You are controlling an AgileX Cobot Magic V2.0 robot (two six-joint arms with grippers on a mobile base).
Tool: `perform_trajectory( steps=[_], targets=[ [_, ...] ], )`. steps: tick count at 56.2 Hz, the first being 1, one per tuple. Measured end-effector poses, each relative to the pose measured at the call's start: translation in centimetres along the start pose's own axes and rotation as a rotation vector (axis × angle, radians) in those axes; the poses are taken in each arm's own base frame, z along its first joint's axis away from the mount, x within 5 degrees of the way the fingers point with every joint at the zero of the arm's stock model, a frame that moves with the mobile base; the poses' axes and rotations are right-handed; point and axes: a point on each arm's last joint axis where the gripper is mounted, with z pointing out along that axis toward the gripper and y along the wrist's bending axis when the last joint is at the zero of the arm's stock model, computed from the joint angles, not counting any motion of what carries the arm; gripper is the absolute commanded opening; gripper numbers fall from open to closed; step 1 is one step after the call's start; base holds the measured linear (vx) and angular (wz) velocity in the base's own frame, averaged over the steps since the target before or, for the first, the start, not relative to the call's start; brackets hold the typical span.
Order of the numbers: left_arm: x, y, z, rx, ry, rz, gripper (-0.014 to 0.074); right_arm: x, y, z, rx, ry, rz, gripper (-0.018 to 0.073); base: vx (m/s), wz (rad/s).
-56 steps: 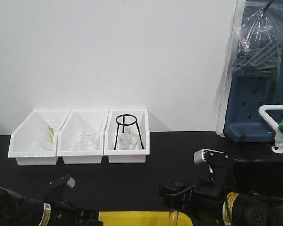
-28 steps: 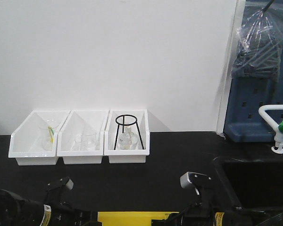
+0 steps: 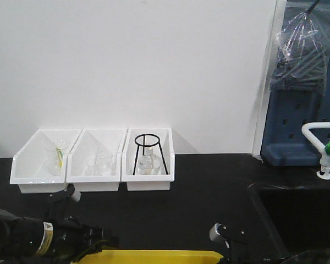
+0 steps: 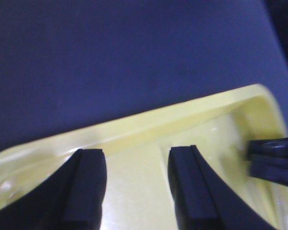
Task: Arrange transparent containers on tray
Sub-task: 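Open both grippers to lay the test tubes in the tray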
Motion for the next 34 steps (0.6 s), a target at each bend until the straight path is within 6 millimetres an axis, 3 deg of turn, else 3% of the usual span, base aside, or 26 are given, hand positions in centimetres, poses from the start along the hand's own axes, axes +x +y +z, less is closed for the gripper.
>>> perform_trajectory(
  steps=[22,34],
  targets=[
    [-2.6,-5.6,-7.5,0.071,-0.218,0.136,0.0429,-0.7,-0.3,0.2,0.041,-0.07,0.084,0.0498,0.0,0.0],
    [-2.9,-7.8,-10.8,0.101,-0.306,0.191,0.0429,-1.0,-0.2,0.2,0.022,-0.095,0.1,0.0582,0.0,0.0]
  ],
)
